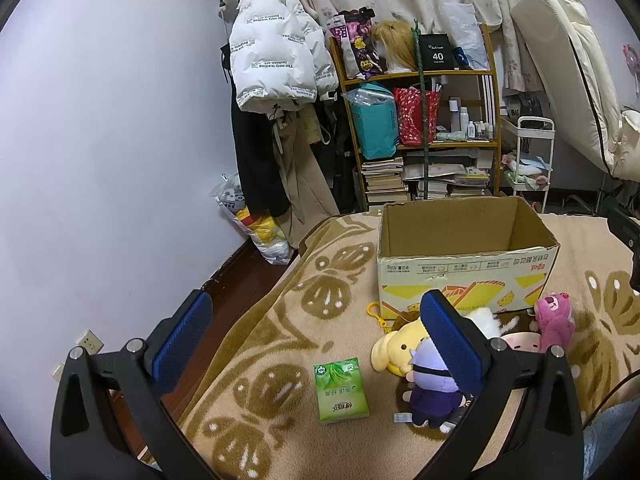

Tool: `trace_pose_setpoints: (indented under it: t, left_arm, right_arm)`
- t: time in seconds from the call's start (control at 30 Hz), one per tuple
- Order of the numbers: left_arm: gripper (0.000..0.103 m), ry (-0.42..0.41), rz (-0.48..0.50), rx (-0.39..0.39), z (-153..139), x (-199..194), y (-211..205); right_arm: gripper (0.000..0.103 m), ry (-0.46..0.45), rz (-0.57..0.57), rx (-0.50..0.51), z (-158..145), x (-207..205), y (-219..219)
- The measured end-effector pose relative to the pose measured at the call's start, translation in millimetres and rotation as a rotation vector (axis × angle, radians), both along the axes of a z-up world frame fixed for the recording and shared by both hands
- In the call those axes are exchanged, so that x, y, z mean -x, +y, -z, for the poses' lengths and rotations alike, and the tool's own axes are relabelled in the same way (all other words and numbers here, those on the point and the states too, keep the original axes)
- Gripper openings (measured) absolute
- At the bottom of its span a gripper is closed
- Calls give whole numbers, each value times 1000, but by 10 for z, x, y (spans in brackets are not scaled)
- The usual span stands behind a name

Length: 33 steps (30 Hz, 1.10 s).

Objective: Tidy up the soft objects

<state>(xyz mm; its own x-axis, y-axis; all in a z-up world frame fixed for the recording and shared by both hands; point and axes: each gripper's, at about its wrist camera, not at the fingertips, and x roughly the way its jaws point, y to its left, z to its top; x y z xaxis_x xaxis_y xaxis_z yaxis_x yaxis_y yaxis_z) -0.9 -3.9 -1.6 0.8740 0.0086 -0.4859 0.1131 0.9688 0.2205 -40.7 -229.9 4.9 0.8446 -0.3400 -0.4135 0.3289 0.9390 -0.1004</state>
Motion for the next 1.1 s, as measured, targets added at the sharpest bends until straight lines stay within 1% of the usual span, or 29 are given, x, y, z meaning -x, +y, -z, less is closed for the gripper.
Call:
trace_pose_setpoints:
  t: [1.1]
  left_arm:
    - [102,-5,-1,-3,1,5,11]
  right_arm:
    - [103,6,-1,-12,27,-4,-4]
